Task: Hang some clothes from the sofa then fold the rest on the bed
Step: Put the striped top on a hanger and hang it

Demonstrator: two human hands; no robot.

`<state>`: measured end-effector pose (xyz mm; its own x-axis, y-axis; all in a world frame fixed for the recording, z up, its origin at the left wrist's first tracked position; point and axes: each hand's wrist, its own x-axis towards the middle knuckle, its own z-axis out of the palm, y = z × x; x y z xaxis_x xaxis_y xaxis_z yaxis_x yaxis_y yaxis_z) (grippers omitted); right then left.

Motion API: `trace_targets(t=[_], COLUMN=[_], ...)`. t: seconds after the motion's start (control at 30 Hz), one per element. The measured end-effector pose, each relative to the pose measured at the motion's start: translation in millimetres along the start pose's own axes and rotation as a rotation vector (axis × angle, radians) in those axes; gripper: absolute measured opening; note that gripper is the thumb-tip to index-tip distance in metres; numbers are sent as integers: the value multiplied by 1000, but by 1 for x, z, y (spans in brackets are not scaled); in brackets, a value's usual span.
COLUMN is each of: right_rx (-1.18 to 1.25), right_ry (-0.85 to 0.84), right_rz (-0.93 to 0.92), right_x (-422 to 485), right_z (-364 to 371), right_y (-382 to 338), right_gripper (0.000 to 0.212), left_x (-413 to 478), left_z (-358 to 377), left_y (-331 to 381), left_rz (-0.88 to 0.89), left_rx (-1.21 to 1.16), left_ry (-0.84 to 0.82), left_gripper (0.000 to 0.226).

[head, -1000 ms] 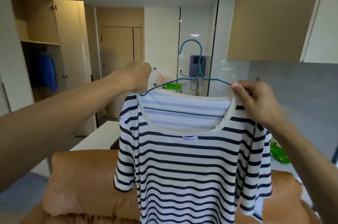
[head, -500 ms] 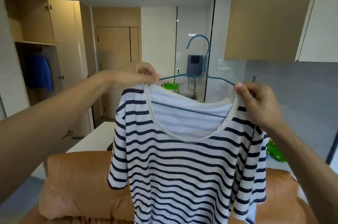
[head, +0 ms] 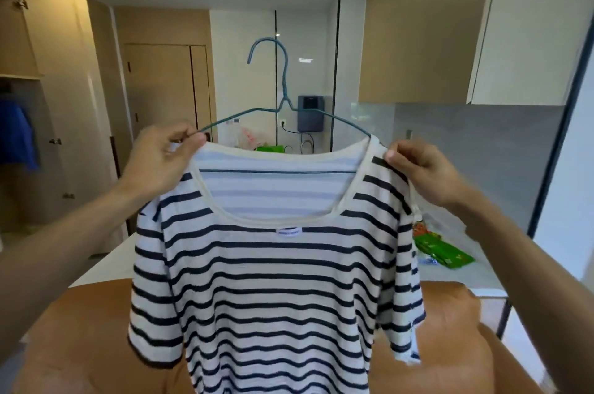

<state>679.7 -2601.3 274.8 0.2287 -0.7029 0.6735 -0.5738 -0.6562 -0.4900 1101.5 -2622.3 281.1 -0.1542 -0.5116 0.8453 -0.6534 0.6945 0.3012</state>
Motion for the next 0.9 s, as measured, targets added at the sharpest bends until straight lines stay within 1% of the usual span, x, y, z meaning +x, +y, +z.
trace_targets(t=[0.07,0.1,0.2,0.23,0.3,0.37,0.47,0.6,0.67,0.77,0.8,0.9], right_rx=[-12,-29,-138,-139,16,219,435,639,736,795,815,849], right_ry=[-29,-38,-78,-102,-137,-121,-74,-73,-115,-113,-114,-184], right_rz=[2,-8,-31,-21,62,165,285,375,402,398,396,357], right_x=[0,1,4,5,5,3,4,3,3,4,5,7], right_z=[-4,-4,0,1,4,6,17,44,60,82,87,100], right_y=[-1,-4,-16,-20,-31,-39,-39,-47,-54,-69,-75,-105], right_gripper=[16,16,25,30,32,30,12,18,19,22,21,17], left_x=[-2,-3,-7,-8,-8,-10,-19,-46,-60,-80,-86,-104], left_z=[3,4,7,7,6,3,-2,-11,-20,-38,-46,-68], left_y=[0,0,6,8,13,13,8,1,3,5,5,13], left_rz=[-16,-16,-20,-22,-17,-22,-88,-227,-271,-375,-442,-628], left_rx=[2,5,15,12,7,-2,18,47,74,143,173,279], left_ry=[4,4,0,2,-8,-41,-98,-101,-71,8,37,175], left_gripper=[30,30,29,28,28,29,32,35,36,29,30,46])
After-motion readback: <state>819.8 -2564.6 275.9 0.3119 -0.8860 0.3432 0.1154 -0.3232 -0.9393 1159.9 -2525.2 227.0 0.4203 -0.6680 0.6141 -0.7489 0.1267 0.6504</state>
